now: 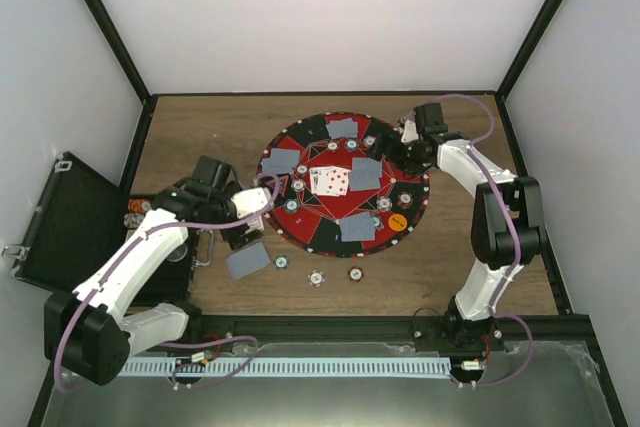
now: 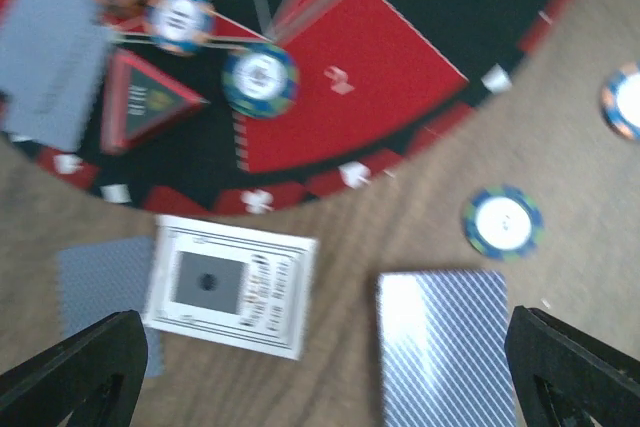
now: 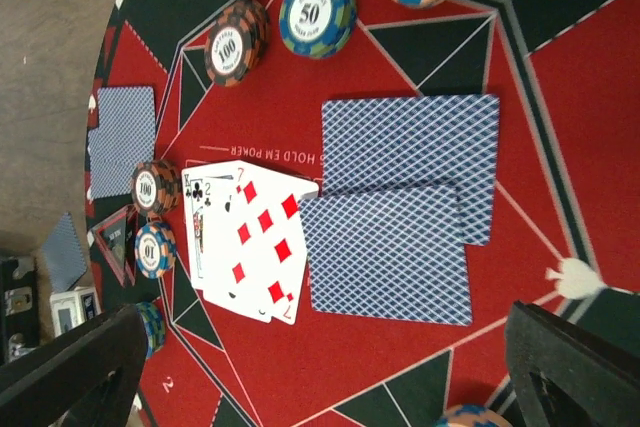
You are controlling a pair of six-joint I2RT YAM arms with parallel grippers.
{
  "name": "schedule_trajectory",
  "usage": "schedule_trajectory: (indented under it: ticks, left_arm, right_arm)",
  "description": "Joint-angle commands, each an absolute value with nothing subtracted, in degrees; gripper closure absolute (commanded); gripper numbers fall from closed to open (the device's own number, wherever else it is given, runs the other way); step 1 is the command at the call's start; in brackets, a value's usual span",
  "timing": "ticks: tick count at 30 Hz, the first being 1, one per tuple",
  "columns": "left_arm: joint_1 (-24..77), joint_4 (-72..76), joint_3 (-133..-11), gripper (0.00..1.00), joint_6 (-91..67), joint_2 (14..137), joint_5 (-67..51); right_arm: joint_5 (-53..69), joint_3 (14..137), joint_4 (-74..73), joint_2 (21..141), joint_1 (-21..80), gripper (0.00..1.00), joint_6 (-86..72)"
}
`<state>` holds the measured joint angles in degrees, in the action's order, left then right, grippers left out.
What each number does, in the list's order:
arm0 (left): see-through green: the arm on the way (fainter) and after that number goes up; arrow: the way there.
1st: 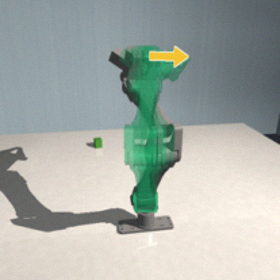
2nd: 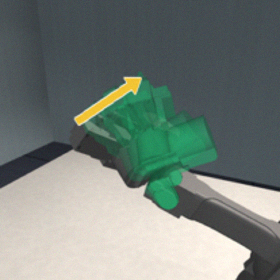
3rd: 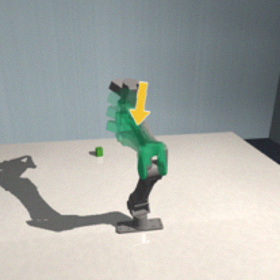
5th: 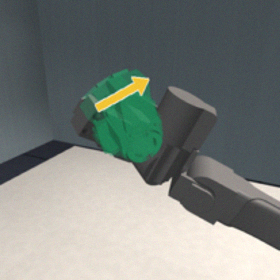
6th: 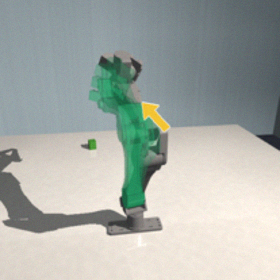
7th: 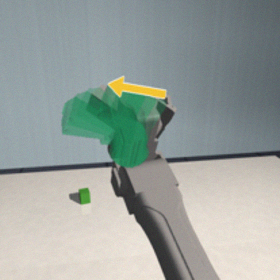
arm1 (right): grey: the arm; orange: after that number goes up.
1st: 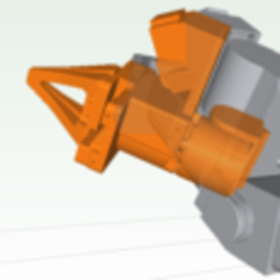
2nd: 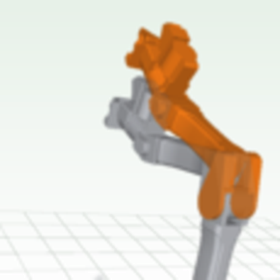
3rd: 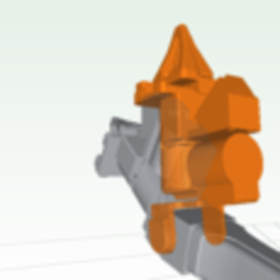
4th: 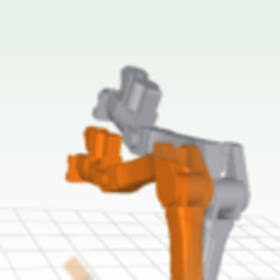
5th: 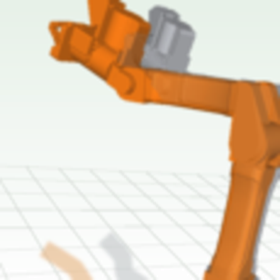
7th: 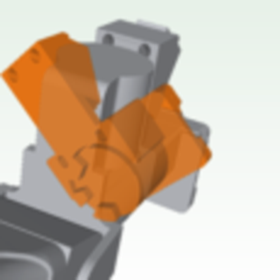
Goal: Distribute texas hold em gaming equipment
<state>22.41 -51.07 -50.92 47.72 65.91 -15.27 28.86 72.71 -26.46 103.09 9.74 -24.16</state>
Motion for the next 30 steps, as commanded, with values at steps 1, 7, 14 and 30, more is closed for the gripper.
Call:
schedule_trajectory:
  ticks: [1,7,14,30]
  left_arm:
    - [20.4,-37.4,-52.27,0.0,33.28,64.09,-11.8]
    - [13.57,-15.8,-47.45,0.0,18.39,65.22,-9.45]
    - [5.53,15.86,-33.75,0.0,4.31,67.44,-0.72]
    - [3.64,56.19,-19.96,0.0,6.39,85.09,4.09]
  right_arm:
    - [18.79,72.16,-29.44,96.52,10.41,0.0,-22.74]
    - [-0.46,61.59,-21.84,83.69,10.54,0.0,-25.17]
    - [-22.0,33.05,8.81,61.88,10.5,0.0,-17.13]
    - [-26.81,18.23,49.15,73.81,7.13,0.0,-8.56]
